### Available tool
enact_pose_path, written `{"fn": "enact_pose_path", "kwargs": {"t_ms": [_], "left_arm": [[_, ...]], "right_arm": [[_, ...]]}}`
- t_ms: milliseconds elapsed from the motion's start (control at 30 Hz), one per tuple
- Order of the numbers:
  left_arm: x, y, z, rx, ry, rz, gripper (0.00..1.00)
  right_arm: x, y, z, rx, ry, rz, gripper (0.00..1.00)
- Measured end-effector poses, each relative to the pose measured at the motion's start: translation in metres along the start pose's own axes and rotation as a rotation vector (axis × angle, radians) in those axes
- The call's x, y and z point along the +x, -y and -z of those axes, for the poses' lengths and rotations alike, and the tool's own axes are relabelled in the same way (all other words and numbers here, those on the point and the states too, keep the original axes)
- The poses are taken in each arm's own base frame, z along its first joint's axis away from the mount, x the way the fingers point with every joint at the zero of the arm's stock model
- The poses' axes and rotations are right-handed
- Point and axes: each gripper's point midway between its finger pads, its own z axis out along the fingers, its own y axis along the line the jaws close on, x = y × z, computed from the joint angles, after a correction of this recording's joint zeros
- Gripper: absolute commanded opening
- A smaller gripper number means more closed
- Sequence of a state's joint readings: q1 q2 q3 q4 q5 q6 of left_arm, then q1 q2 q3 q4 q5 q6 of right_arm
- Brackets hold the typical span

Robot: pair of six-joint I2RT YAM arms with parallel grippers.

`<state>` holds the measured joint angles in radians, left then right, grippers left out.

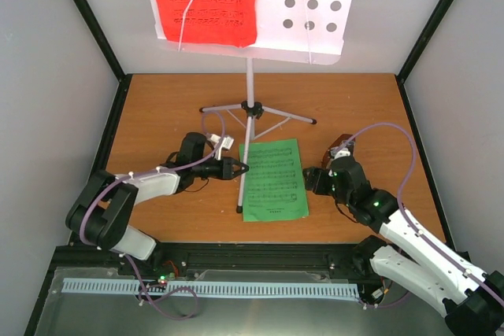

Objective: Pack up the instrument practice props

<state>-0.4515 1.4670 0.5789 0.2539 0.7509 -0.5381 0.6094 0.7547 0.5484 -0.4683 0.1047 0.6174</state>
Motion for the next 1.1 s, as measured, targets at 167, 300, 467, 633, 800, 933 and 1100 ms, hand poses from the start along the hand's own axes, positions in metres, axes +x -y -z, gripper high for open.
{"fn": "enact_pose_path", "kwargs": {"t_ms": [167, 300, 467, 633, 800, 933, 1100], "left_arm": [[0.001, 0.011, -0.018, 0.034, -0.024, -0.009, 0.11], [0.001, 0.018, -0.028, 0.061, -0.038, -0.011, 0.11], [-0.003, 0.023, -0.040, 0.077, -0.052, -0.011, 0.12], [-0.005, 0.028, -0.051, 0.101, -0.065, -0.013, 0.20], [-0.007, 0.029, -0.054, 0.097, -0.074, -0.012, 0.66], [-0.013, 0.024, -0.049, 0.034, -0.051, -0.018, 0.87], [-0.043, 0.022, -0.005, -0.032, 0.084, -0.028, 0.96]], "right_arm": [[0.000, 0.004, 0.002, 0.018, 0.002, 0.001, 0.80], [-0.001, 0.004, 0.006, 0.015, 0.012, -0.001, 0.81], [-0.007, 0.001, 0.014, -0.010, 0.047, -0.005, 0.83], [-0.011, -0.002, 0.021, -0.031, 0.073, -0.009, 0.85], [-0.017, -0.012, 0.029, -0.088, 0.090, -0.001, 0.95], [-0.028, -0.039, 0.043, -0.214, 0.107, 0.035, 0.95], [-0.058, -0.089, 0.076, -0.410, 0.139, 0.107, 0.93]]}}
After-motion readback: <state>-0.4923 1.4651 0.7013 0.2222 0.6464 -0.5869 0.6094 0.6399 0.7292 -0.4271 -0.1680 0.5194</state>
